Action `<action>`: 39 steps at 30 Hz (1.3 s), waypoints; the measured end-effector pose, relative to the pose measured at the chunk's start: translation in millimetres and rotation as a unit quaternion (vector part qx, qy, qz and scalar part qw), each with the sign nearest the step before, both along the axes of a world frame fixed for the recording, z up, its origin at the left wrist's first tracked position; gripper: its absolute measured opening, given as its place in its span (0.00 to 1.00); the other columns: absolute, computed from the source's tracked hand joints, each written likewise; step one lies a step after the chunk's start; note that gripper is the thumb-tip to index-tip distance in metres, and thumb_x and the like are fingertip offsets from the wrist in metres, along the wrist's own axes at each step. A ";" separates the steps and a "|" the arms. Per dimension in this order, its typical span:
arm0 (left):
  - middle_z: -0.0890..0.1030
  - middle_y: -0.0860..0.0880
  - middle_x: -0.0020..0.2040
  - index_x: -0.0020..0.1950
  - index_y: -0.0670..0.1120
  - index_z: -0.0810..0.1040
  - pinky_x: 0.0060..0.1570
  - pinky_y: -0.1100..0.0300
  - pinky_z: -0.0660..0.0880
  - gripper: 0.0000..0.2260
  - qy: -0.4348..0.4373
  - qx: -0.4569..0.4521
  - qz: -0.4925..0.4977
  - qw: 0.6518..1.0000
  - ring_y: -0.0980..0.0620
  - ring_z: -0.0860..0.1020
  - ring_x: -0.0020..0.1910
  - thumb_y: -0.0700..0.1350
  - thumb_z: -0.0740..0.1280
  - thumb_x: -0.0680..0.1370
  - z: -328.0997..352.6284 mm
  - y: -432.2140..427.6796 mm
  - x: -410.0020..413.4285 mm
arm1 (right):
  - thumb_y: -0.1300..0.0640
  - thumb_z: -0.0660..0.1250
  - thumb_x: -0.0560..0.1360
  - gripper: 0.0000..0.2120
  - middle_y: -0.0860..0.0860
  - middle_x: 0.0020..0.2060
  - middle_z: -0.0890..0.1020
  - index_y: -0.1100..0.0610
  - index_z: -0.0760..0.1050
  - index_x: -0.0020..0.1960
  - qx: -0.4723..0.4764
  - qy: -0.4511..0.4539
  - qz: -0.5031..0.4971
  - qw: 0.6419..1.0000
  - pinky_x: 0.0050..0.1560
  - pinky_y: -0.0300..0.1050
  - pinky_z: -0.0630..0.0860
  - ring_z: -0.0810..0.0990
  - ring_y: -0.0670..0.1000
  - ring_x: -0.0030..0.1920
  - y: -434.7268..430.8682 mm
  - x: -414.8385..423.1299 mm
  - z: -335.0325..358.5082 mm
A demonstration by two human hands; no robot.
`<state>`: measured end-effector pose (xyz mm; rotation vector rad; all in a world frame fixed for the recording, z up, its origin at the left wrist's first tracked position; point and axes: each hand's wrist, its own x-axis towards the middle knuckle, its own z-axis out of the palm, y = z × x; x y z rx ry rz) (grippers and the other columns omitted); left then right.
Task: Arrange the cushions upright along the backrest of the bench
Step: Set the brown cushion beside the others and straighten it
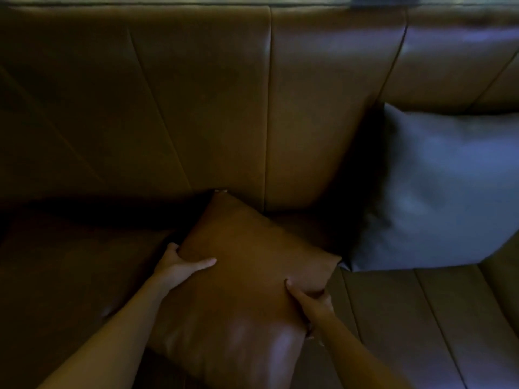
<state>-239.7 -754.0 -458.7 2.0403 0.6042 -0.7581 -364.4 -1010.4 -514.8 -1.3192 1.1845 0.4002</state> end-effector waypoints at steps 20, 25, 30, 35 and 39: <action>0.63 0.45 0.75 0.77 0.57 0.47 0.65 0.38 0.65 0.55 -0.115 -0.154 0.127 0.973 0.38 0.65 0.71 0.52 0.80 0.61 71.0 -42.3 7.0 | 0.47 0.81 0.59 0.55 0.55 0.72 0.65 0.43 0.50 0.76 -0.081 -0.278 0.038 0.956 0.64 0.62 0.74 0.69 0.60 0.70 -70.3 103.1 126.0; 0.62 0.48 0.76 0.78 0.57 0.48 0.66 0.34 0.65 0.57 -0.094 -0.201 0.115 0.968 0.40 0.64 0.73 0.58 0.78 0.57 68.0 -66.1 14.9 | 0.47 0.80 0.62 0.52 0.53 0.74 0.64 0.41 0.50 0.75 -0.074 -0.269 0.060 0.958 0.63 0.65 0.72 0.66 0.61 0.71 -99.8 119.9 134.1; 0.58 0.50 0.78 0.78 0.60 0.43 0.65 0.33 0.66 0.52 -0.099 -0.188 0.115 0.970 0.40 0.62 0.74 0.55 0.77 0.65 63.9 -75.5 20.2 | 0.50 0.79 0.65 0.49 0.53 0.74 0.65 0.43 0.52 0.76 -0.083 -0.263 0.066 0.959 0.62 0.62 0.72 0.67 0.61 0.71 -109.3 119.1 127.8; 0.54 0.50 0.79 0.77 0.62 0.37 0.66 0.31 0.61 0.55 -0.098 -0.151 0.115 0.977 0.39 0.58 0.76 0.54 0.77 0.67 70.6 -80.0 23.7 | 0.51 0.78 0.66 0.50 0.55 0.74 0.64 0.47 0.51 0.78 -0.110 -0.264 0.080 0.955 0.68 0.61 0.71 0.66 0.60 0.73 -110.2 118.6 132.6; 0.55 0.49 0.79 0.78 0.57 0.38 0.69 0.35 0.60 0.58 -0.116 -0.139 0.141 0.973 0.40 0.58 0.76 0.54 0.79 0.63 74.9 -85.1 24.4 | 0.51 0.77 0.67 0.48 0.56 0.73 0.67 0.54 0.53 0.78 -0.134 -0.256 0.083 0.954 0.67 0.57 0.71 0.68 0.60 0.72 -113.0 109.8 142.1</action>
